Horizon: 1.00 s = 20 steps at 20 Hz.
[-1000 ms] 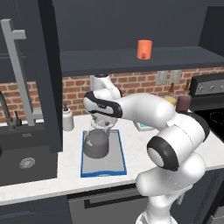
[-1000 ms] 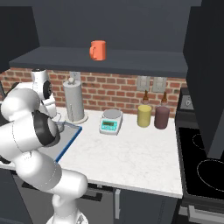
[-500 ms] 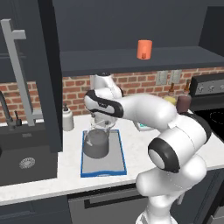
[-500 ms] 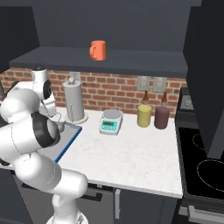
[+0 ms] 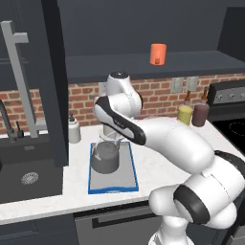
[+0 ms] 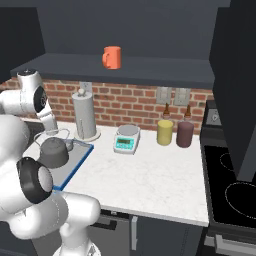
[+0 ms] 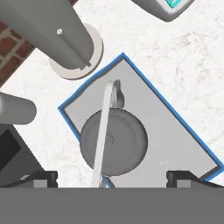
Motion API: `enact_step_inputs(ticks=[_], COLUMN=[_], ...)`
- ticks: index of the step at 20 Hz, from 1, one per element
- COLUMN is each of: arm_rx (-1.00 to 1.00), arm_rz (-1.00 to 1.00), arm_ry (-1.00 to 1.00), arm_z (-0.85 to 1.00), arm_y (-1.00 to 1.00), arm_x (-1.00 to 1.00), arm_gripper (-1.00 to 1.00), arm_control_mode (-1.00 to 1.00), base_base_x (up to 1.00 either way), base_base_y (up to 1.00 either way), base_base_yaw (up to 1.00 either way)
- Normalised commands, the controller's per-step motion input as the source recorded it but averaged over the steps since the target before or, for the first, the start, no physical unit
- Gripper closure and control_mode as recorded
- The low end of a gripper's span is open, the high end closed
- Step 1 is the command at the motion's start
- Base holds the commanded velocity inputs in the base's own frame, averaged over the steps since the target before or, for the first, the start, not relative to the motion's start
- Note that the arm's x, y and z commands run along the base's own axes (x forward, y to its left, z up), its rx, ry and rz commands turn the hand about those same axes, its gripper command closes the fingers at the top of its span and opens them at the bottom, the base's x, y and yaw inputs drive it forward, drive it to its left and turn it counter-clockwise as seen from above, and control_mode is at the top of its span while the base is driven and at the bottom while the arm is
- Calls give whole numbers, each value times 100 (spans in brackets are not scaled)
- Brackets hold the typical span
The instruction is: Pick the kettle from the counter and place it on the tray. Then pick the mug from the cabinet and place it on the tray. Then close the cabinet doors.
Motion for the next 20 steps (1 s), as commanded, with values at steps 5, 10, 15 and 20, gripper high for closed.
enact_step_inputs(ticks=[5, 10, 15, 20], arm_rx=[0, 0, 0, 0], arm_rz=[0, 0, 0, 3], arm_ry=[-11, -8, -4, 0], arm_z=[58, 76, 67, 9], arm_y=[-8, -14, -28, -40], arm_x=[-90, -78, -59, -18], arm_gripper=[-100, -100, -100, -100], arm_control_mode=[-100, -100, -100, -100], base_base_x=[0, 0, 0, 0], base_base_y=[0, 0, 0, 0], base_base_yaw=[0, 0, 0, 0])
